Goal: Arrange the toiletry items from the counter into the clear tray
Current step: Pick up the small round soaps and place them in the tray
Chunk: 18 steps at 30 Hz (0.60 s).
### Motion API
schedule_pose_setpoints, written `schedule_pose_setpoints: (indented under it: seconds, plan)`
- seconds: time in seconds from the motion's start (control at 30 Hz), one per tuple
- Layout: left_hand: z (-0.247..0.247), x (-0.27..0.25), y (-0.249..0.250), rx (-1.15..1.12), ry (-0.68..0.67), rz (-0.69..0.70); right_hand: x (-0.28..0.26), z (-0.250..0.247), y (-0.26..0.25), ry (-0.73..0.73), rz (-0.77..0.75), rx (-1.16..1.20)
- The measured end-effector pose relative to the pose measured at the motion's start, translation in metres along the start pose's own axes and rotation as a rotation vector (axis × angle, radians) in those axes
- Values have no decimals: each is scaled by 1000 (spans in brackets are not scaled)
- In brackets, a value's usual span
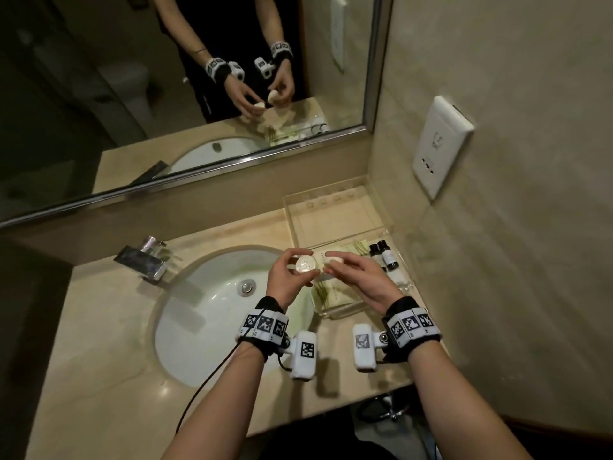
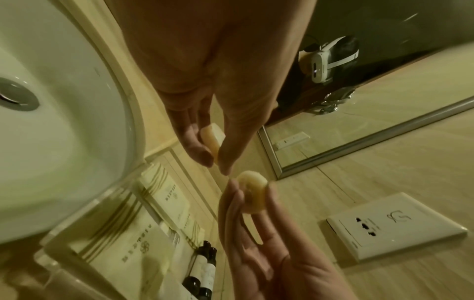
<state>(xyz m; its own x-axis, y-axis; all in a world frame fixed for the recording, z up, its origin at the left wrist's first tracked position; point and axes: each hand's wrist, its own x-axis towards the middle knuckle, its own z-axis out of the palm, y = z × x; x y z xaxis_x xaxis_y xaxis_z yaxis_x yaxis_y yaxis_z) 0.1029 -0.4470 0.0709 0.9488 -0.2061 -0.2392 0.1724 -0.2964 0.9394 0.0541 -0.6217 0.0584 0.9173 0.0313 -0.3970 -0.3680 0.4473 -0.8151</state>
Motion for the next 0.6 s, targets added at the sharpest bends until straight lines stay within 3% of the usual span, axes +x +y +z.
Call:
schedule_pose_setpoints:
  seconds: [0.17,0.37,0.6]
  plan:
    - [16,6,4,12,-60,-8,-5,-9,-3,35,-46,96]
    - [24,12,5,5,-99,-14,-14,-15,-8,103,-121,-178]
    - [24,23,-4,15,-159,9,-9,-19,-3,194,-98,-164]
